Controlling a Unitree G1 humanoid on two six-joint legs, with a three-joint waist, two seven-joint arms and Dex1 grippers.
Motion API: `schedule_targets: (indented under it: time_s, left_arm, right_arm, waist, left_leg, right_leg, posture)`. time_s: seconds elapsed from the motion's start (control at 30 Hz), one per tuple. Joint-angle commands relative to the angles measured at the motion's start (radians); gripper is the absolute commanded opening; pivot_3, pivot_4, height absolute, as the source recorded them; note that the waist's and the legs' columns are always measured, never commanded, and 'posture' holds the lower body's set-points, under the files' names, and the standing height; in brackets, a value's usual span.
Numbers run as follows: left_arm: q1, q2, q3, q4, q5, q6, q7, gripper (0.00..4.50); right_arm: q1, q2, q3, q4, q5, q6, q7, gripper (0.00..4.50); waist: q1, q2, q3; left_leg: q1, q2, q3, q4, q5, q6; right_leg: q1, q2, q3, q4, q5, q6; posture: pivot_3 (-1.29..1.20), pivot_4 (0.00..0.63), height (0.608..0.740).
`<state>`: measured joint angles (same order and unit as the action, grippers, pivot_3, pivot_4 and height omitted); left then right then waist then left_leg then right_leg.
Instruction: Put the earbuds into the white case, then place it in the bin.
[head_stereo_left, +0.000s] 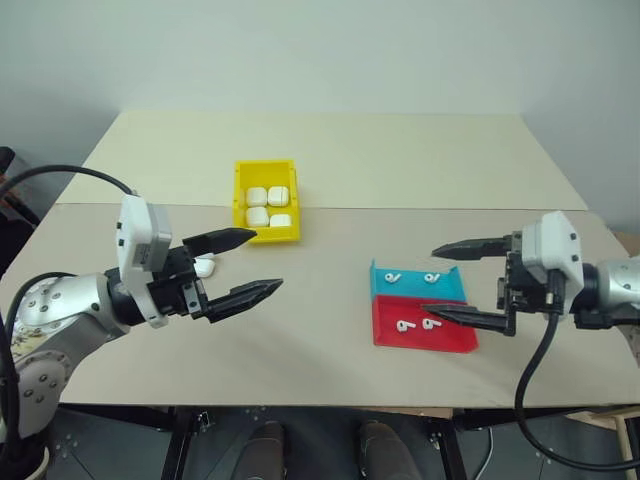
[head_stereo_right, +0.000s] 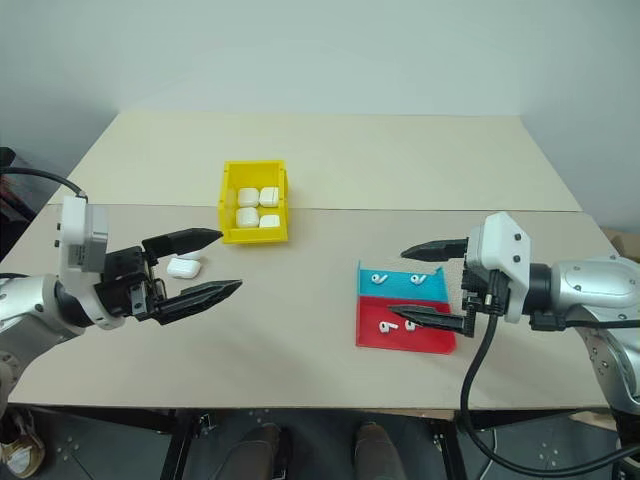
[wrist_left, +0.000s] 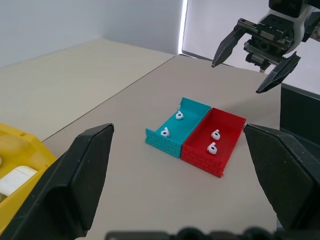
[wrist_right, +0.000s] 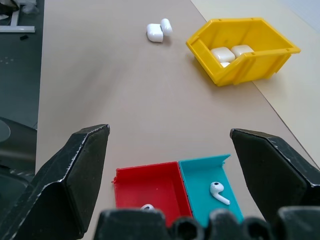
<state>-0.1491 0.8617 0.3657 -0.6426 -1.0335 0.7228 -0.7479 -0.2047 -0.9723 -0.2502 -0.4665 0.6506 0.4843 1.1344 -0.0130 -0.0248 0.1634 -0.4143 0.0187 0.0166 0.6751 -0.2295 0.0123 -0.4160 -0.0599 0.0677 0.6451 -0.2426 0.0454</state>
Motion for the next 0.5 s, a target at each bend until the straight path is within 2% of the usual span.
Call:
schedule_targets:
  time_s: [0.03,0.13,0.27,0.37,0.5]
  left_arm:
    - [-0.015,0.006,0.035,-0.014,-0.034,-0.016,-0.001,4.5]
    - [-0.027,0.021,0.029,-0.006,-0.039,0.005,0.016,4.5]
    - [-0.022,0.018,0.009,-0.007,0.032,-0.035,0.025,4.5]
    - [-0.036,0.012,-0.021,-0.032,0.101,-0.015,0.126,4.5]
    - [-0.088,0.026,-0.053,-0.096,0.202,0.075,0.345,4.5]
  right_arm:
    - [0.004,-0.003,-0.037,-0.023,0.016,-0.024,0.006,4.46]
    - [0.007,-0.002,-0.039,-0.028,0.018,-0.024,0.004,4.46]
    - [0.008,0.004,-0.033,-0.03,0.014,-0.025,-0.005,4.46]
    - [0.012,0.008,-0.035,-0.035,0.015,-0.024,-0.011,4.46]
    - [0.011,0.016,-0.015,-0.031,0.008,-0.026,-0.013,4.46]
  waist:
    - [0.0,0.0,0.0]
    - [0.0,0.0,0.0]
    - [0.0,0.0,0.0]
    - [0.0,0.0,0.0]
    - [0.001,0.0,0.0]
  left_leg:
    - [0.0,0.0,0.0,0.0,0.0,0.0]
    - [0.0,0.0,0.0,0.0,0.0,0.0]
    - [0.0,0.0,0.0,0.0,0.0,0.0]
    - [0.0,0.0,0.0,0.0,0.0,0.0]
    - [0.0,0.0,-0.002,0.0,0.0,0.0]
  right_leg:
    - [0.0,0.0,0.0,0.0,0.0,0.0]
    - [0.0,0.0,0.0,0.0,0.0,0.0]
    - [0.0,0.0,0.0,0.0,0.0,0.0]
    - [0.0,0.0,0.0,0.0,0.0,0.0]
    - [0.0,0.0,0.0,0.0,0.0,0.0]
  posture:
    - [0.0,0.15,0.74]
    - [0.0,0.15,0.74]
    - [0.0,0.15,0.74]
    - [0.0,0.15,0.74]
    - [0.0,0.15,0.74]
